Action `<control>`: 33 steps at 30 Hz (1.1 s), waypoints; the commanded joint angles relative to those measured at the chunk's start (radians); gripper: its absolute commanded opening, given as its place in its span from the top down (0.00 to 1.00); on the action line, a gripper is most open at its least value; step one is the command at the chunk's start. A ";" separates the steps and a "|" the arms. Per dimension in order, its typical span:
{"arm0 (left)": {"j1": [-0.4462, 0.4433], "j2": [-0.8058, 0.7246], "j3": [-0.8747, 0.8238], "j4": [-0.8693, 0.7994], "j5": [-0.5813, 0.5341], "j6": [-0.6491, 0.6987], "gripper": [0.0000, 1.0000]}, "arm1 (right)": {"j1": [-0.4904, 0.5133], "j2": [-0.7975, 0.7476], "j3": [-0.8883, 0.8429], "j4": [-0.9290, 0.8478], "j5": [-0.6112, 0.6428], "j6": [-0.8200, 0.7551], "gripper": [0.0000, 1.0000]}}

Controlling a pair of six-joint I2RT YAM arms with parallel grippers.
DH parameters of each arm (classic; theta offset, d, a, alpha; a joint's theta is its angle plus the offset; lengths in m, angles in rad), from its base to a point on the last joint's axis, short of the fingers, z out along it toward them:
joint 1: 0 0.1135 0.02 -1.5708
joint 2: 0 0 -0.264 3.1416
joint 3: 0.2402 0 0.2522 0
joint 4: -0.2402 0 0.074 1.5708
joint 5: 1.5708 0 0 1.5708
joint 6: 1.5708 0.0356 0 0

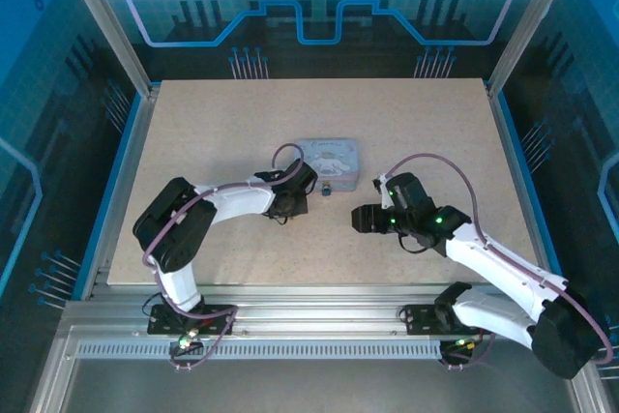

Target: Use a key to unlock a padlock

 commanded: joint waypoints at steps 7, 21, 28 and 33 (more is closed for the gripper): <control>-0.006 -0.238 0.018 -0.041 0.147 0.078 1.00 | -0.013 -0.017 -0.006 0.062 -0.099 0.011 0.31; -0.008 -0.323 0.147 0.098 0.610 0.091 1.00 | -0.130 -0.042 0.034 0.180 -0.455 -0.062 0.64; -0.028 -0.332 0.155 0.151 0.706 0.063 1.00 | -0.132 -0.050 0.033 0.251 -0.543 -0.058 0.57; -0.043 -0.328 0.160 0.156 0.710 0.056 1.00 | -0.130 -0.058 0.034 0.290 -0.569 -0.042 0.51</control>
